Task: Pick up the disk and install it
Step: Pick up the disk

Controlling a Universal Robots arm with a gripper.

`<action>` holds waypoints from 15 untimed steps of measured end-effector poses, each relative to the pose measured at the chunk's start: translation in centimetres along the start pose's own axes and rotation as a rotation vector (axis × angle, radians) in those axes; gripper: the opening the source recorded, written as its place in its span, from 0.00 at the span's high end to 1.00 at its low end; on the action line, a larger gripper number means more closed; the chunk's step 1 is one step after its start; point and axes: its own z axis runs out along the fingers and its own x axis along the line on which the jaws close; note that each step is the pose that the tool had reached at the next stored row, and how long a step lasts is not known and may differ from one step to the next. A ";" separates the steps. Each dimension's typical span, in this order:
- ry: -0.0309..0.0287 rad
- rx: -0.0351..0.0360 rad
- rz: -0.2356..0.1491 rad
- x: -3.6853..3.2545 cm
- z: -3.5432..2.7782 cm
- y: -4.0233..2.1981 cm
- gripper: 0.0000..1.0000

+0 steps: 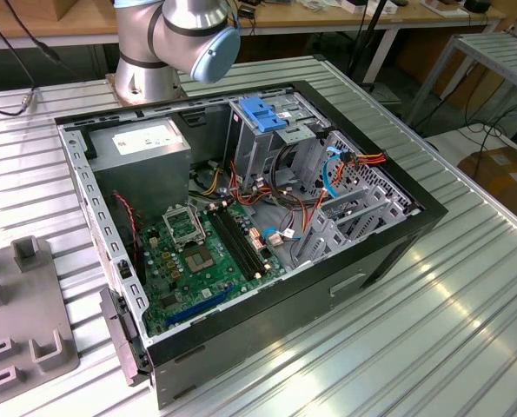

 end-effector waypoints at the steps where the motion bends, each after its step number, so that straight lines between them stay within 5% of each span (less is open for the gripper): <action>1: 0.0000 0.0001 0.000 0.00 -0.16 0.00 0.63; 15: -0.0005 0.0000 0.000 0.00 -2.15 -0.02 0.63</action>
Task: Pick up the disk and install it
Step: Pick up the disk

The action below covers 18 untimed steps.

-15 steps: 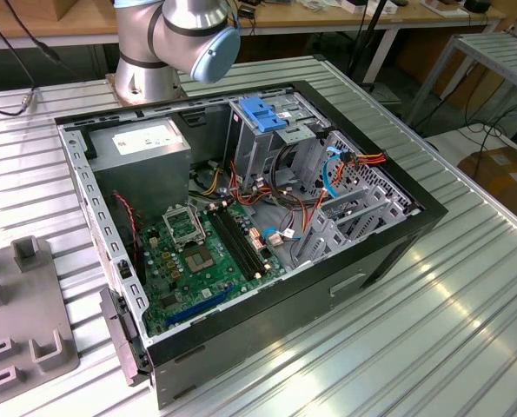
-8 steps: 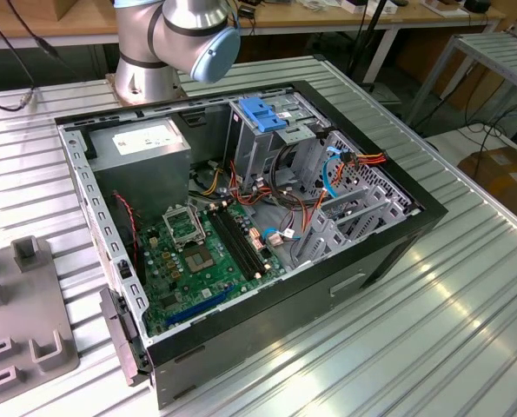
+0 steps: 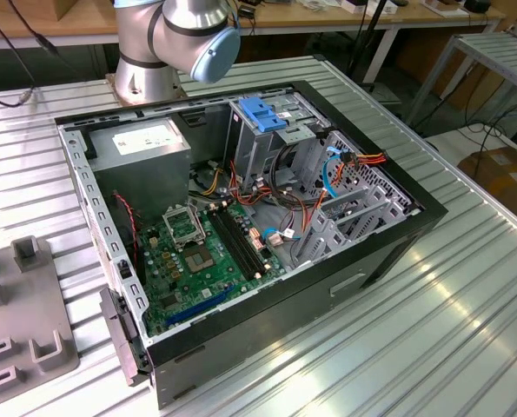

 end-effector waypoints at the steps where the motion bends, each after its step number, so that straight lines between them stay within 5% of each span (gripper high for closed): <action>1: 0.0000 0.0000 0.000 0.00 -0.14 0.00 0.63; 4: -0.0001 -0.0001 0.000 0.00 -0.52 -0.01 0.63; 8: -0.0057 -0.0005 0.000 0.00 -3.90 -0.05 0.63; 18: -0.0097 -0.0006 0.000 0.01 -5.27 -0.06 0.63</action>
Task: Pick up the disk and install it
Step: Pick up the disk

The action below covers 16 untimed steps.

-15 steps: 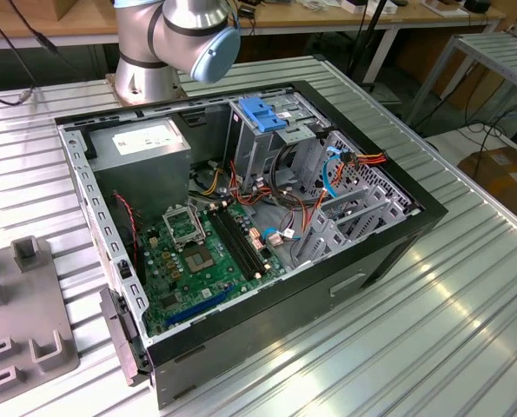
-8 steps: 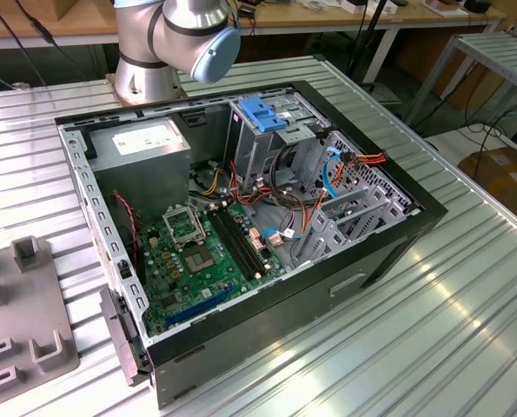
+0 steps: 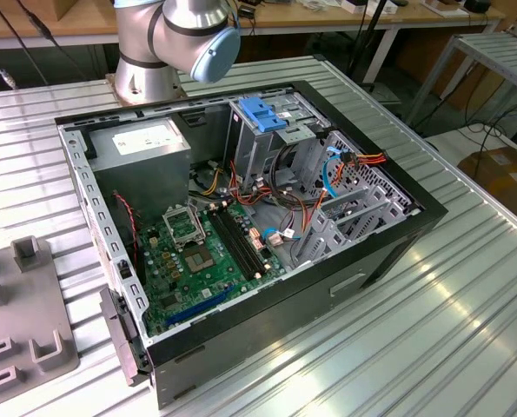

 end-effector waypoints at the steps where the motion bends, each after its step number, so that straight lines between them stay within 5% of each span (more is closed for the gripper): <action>1: 0.0000 0.0000 0.000 0.00 -0.04 0.00 0.63; 11: -0.0001 0.0001 0.000 0.00 -0.06 -0.01 0.63; 16: 0.0000 0.0000 0.000 -0.03 -0.06 -0.62 0.63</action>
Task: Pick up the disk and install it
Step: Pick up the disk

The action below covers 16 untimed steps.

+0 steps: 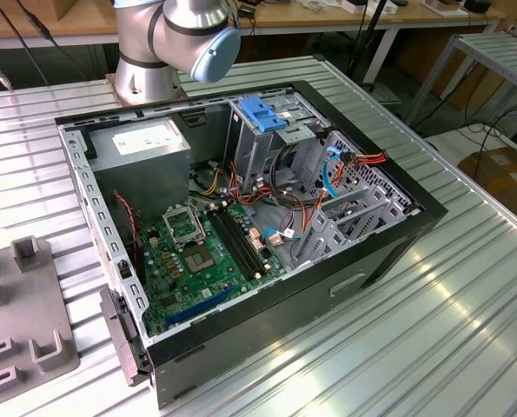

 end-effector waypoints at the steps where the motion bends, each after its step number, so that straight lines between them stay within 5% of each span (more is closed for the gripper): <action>1: -0.0001 0.0001 0.000 -0.01 0.00 -0.13 0.63; 16: -0.0001 0.0001 0.000 -0.10 0.03 -2.18 0.63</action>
